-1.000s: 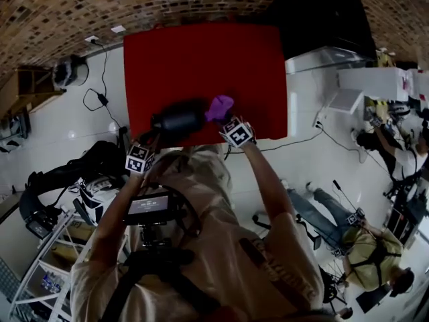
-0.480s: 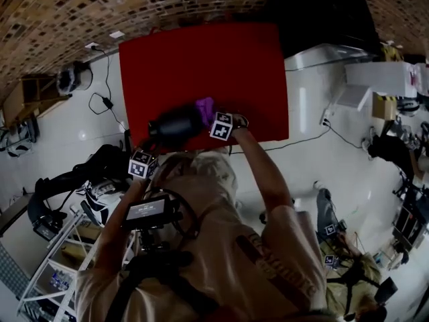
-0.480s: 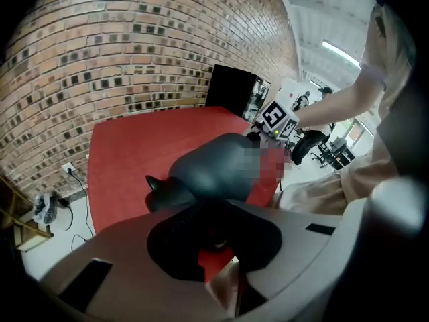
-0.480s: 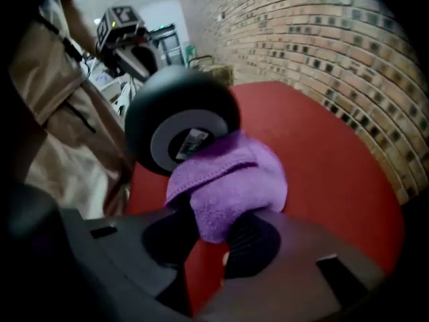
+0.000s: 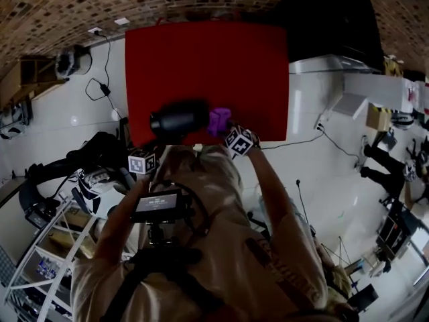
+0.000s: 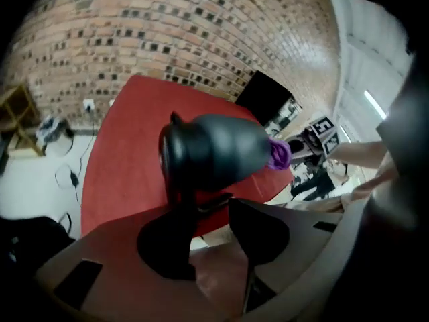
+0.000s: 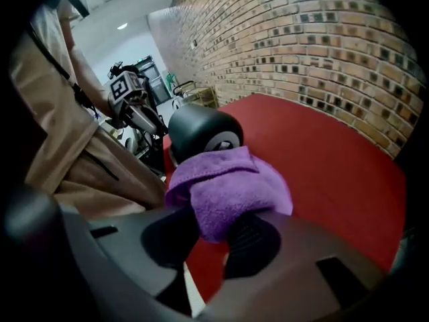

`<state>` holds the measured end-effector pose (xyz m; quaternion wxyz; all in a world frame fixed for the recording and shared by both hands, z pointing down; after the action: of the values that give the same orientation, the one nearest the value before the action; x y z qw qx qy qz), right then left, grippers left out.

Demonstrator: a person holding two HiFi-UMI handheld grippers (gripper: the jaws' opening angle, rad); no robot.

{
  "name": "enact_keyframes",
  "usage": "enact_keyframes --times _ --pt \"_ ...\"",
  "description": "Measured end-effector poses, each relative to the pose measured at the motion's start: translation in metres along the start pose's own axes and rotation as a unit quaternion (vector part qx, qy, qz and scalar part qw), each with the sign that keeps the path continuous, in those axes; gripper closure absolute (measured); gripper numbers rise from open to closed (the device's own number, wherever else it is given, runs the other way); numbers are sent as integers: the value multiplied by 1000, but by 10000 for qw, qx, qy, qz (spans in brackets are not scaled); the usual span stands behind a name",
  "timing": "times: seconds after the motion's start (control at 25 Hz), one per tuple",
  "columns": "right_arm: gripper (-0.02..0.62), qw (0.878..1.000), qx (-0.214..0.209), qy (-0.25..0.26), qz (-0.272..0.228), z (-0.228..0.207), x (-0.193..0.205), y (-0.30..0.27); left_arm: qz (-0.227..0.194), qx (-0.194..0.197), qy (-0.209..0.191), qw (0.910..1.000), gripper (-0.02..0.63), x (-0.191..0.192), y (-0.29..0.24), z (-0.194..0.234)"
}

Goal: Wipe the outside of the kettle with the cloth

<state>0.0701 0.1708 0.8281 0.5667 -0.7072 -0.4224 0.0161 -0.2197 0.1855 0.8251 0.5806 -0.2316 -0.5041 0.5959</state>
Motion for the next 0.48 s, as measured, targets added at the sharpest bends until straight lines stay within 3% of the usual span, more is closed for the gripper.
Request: enact_keyframes --times 0.08,0.2,0.48 --pt "488 9998 -115 149 111 12 -2 -1 57 5 801 9968 429 8 -13 4" --pt "488 9986 -275 365 266 26 -5 4 -27 -172 1386 9902 417 11 -33 15" --pt "487 9966 -400 509 507 25 9 22 -122 -720 1653 9835 417 3 -62 29"
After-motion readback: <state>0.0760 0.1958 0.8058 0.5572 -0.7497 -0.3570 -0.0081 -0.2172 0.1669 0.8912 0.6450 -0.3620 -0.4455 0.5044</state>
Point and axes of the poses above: the fingertips, and each gripper's own axes: y backward along the fingers, z to its left, x out of its underside, the point moved 3 cm from there along y, backward along the fingers, and after that the axes turned 6 degrees about -x, right-handed, at the moved point
